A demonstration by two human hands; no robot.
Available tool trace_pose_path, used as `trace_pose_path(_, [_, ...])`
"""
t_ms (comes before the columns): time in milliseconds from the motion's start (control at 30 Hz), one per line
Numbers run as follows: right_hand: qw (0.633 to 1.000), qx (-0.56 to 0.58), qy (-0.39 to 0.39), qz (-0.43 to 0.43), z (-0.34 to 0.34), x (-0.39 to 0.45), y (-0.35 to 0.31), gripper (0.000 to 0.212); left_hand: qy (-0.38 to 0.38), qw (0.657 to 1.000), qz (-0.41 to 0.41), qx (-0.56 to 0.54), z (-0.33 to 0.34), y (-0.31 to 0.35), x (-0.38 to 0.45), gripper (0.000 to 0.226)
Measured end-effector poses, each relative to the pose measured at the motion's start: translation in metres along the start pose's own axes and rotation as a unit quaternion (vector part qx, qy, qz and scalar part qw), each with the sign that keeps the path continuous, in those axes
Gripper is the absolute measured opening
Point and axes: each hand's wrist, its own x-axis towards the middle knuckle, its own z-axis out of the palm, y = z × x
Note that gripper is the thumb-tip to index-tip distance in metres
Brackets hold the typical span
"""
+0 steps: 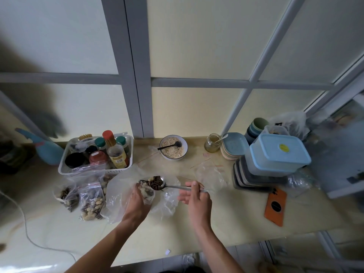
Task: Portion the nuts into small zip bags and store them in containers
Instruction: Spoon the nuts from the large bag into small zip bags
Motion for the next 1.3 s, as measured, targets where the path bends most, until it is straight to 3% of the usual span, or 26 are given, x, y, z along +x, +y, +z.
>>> trace_pose_path(233, [1.0, 0.017, -0.001, -0.009, -0.005, 0.002, -0.006, 0.038, 0.006, 0.999, -0.003, -0.048, 0.005, 0.0, 0.005, 0.038])
trace_pose_path(400, [0.99, -0.096, -0.066, -0.085, -0.002, -0.007, -0.009, 0.031, 0.004, 0.999, 0.04, -0.027, 0.002, 0.0, 0.011, 0.061])
trace_pose_path(500, [0.961, -0.17, -0.166, -0.144, 0.002, -0.014, -0.009, 0.019, -0.007, 0.998, 0.047, -0.027, 0.002, -0.003, 0.015, 0.061])
trace_pose_path(633, [0.871, -0.305, -0.297, -0.247, 0.004, -0.018, -0.003, 0.029, -0.008, 0.996, 0.061, -0.061, 0.003, -0.009, 0.015, 0.06])
trace_pose_path(700, [0.856, -0.312, -0.318, -0.263, 0.004, -0.02, -0.002, 0.031, -0.007, 0.995, 0.066, -0.069, 0.004, -0.014, 0.015, 0.065])
trace_pose_path(867, [0.877, -0.263, -0.307, -0.259, 0.0, -0.024, -0.009, 0.044, -0.002, 0.993, 0.032, -0.11, 0.0, -0.016, 0.015, 0.064])
trace_pose_path(1067, [0.9, -0.213, -0.278, -0.261, -0.007, -0.032, -0.005, 0.037, -0.012, 0.992, 0.041, -0.122, -0.004, -0.029, 0.015, 0.063])
trace_pose_path(1300, [0.92, -0.165, -0.246, -0.257, -0.015, -0.036, -0.001, 0.033, -0.052, 0.984, 0.01, -0.17, -0.013, -0.03, 0.011, 0.045])
